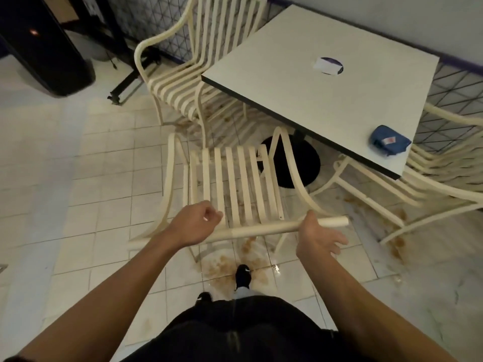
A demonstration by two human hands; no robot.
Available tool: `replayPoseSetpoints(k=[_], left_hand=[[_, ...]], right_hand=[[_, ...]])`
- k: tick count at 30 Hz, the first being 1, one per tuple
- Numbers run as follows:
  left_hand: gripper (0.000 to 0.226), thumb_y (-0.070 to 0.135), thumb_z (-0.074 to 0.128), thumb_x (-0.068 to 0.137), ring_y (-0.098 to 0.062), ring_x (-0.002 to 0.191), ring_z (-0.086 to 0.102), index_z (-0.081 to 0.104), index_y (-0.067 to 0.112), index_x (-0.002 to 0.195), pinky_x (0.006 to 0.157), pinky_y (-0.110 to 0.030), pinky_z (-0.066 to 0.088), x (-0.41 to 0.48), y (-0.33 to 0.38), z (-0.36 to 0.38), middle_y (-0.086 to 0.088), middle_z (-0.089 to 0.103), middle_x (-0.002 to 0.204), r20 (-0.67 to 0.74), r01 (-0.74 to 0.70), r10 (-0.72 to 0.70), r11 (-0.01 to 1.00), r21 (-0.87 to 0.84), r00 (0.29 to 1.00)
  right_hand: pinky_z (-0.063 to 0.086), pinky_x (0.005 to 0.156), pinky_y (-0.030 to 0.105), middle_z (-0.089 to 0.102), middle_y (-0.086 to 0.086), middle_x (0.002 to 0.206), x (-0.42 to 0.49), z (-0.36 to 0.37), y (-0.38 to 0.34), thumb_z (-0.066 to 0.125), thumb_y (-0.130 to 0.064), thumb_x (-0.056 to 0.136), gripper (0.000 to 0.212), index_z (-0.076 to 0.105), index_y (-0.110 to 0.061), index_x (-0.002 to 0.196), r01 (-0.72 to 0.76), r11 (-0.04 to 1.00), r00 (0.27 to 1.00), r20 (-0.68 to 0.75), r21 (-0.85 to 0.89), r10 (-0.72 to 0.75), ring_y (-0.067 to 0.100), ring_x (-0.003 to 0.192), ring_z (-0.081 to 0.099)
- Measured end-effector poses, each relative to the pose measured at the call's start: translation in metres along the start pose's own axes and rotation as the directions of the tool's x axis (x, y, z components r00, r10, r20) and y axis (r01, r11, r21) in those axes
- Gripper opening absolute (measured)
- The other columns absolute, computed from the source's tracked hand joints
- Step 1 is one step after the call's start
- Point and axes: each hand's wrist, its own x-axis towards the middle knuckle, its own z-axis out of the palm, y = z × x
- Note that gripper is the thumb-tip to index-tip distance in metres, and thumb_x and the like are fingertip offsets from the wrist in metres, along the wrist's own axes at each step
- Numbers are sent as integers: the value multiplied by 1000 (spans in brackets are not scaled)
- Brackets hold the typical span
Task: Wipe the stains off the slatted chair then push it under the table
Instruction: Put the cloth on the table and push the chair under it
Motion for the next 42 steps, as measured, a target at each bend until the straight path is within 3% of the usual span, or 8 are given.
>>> replayPoseSetpoints(k=[3,5,7,9,12,24,30,42], left_hand=[[53,61,32,96,-27,121,52,52,27,132,99,-43,43,2,-10,13,-1,57,133,147,-64,24,960,272,989],[61,64,21,96,-31,125,48,44,29,140,101,-45,39,-1,-19,20,-5,52,140,156,-81,25,927,366,987],[67,68,14,94,-30,121,50,43,29,140,99,-46,40,-3,-29,24,-4,54,137,169,-94,32,922,375,985],[73,75,9,89,-25,104,58,49,29,129,91,-45,46,-5,-38,26,1,62,119,168,-117,55,914,388,984],[69,79,10,86,-19,82,59,50,27,106,79,-40,51,-9,-40,24,6,63,92,167,-161,96,883,442,981],[70,74,4,85,-17,75,48,53,25,95,75,-37,41,-33,-60,27,6,59,86,60,-246,266,756,606,962],[82,71,-8,85,-24,115,52,58,26,103,100,-51,27,-45,-79,35,8,68,106,14,-251,320,714,653,947],[84,77,-5,84,-29,106,56,60,28,108,99,-58,30,-7,-99,-5,10,66,107,-5,-293,391,697,654,920]], right_hand=[[46,84,38,44,6,113,-1,-9,4,69,-33,82,38,47,-17,110,526,843,850,21,-117,-527,28,102,50],[43,88,35,51,-1,106,2,-11,7,64,-29,86,15,58,-21,98,840,509,542,279,-186,-792,22,102,50],[40,97,38,59,-4,110,4,-6,7,59,-33,89,17,65,-24,102,959,182,275,549,-218,-790,22,109,51],[31,107,44,59,-1,127,3,3,6,47,-42,93,32,64,-28,117,942,-25,252,755,-335,-606,26,121,47],[22,112,50,58,8,129,2,0,6,27,-51,98,48,63,-30,122,840,-184,425,829,-511,-364,33,124,45],[39,93,39,67,-5,79,-3,-35,26,40,-50,95,39,74,-30,94,899,-81,336,796,-430,-503,21,83,59],[55,70,34,67,0,70,-2,-42,32,51,-47,91,35,75,-22,86,903,140,424,796,-405,-431,18,66,62],[51,55,29,64,2,79,-19,-27,63,57,-43,89,29,61,-24,68,857,352,505,751,-377,-425,14,55,57]])
